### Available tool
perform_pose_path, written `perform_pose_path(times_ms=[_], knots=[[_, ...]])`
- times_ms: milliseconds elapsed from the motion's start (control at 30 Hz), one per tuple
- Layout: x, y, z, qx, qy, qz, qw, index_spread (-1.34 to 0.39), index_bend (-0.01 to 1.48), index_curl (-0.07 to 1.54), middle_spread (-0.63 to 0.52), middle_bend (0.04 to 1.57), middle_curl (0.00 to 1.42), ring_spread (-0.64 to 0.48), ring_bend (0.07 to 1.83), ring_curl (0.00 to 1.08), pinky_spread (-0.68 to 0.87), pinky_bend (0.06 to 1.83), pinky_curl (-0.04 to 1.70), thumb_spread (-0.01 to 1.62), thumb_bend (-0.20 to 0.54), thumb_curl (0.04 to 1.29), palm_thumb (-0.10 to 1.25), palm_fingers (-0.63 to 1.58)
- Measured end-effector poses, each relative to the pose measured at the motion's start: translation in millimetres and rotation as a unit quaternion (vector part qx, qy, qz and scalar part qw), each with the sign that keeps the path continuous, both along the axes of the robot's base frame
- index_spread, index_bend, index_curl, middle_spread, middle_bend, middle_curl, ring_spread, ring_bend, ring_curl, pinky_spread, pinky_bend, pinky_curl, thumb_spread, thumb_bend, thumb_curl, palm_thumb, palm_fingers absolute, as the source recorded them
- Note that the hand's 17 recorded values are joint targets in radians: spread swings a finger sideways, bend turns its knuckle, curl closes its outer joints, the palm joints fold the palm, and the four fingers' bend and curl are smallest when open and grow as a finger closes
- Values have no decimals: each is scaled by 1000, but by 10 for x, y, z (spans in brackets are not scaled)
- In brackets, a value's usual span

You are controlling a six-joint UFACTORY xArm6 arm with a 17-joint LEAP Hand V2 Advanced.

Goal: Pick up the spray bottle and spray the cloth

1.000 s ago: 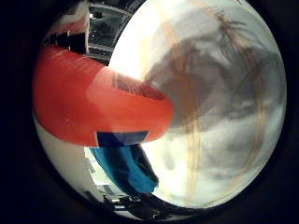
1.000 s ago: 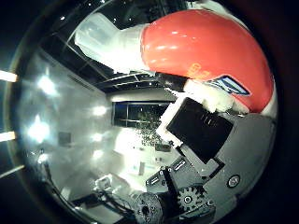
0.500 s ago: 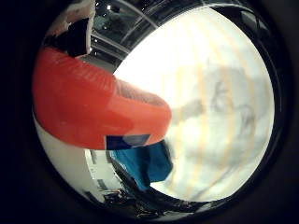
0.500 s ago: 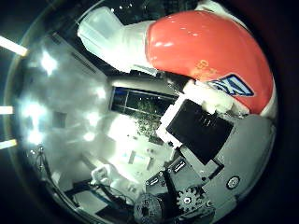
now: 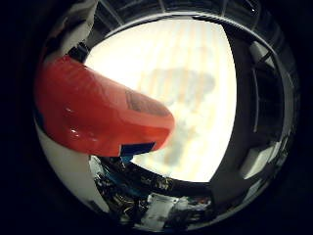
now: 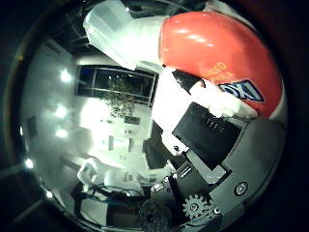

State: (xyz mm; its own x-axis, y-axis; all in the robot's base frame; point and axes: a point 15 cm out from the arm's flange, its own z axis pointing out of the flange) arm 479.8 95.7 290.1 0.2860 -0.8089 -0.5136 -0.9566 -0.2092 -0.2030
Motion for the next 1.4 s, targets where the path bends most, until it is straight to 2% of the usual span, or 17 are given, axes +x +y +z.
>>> perform_pose_path(times_ms=[167, 367, 600, 867, 1233, 1400], knots=[[-220, 450, -3, -81, 8, 54, 995, -246, 1094, 953, -96, 1428, 714, -225, 1335, 844, -135, 972, 1626, 722, -16, 884, 1066, 1100], [-369, 718, -53, -198, -3, 104, 975, -248, 1090, 956, -96, 1429, 709, -227, 1328, 852, -127, 972, 1628, 718, -18, 897, 1061, 1103], [-396, 935, -68, -321, -34, 140, 936, -249, 1086, 959, -96, 1429, 705, -227, 1326, 858, -119, 978, 1625, 717, -18, 901, 1047, 1106], [-256, 980, 82, -424, -16, 161, 891, -249, 1082, 962, -96, 1429, 703, -227, 1323, 861, -115, 989, 1622, 710, -17, 906, 1030, 1108], [-295, 1074, 6, -553, 2, 207, 807, -250, 1081, 965, -96, 1434, 706, -227, 1321, 865, -124, 993, 1618, 713, -17, 913, 1024, 1107], [-361, 1196, -160, -566, 8, 222, 794, -250, 1081, 965, -96, 1433, 707, -227, 1321, 866, -127, 993, 1617, 717, -18, 913, 1018, 1107]])
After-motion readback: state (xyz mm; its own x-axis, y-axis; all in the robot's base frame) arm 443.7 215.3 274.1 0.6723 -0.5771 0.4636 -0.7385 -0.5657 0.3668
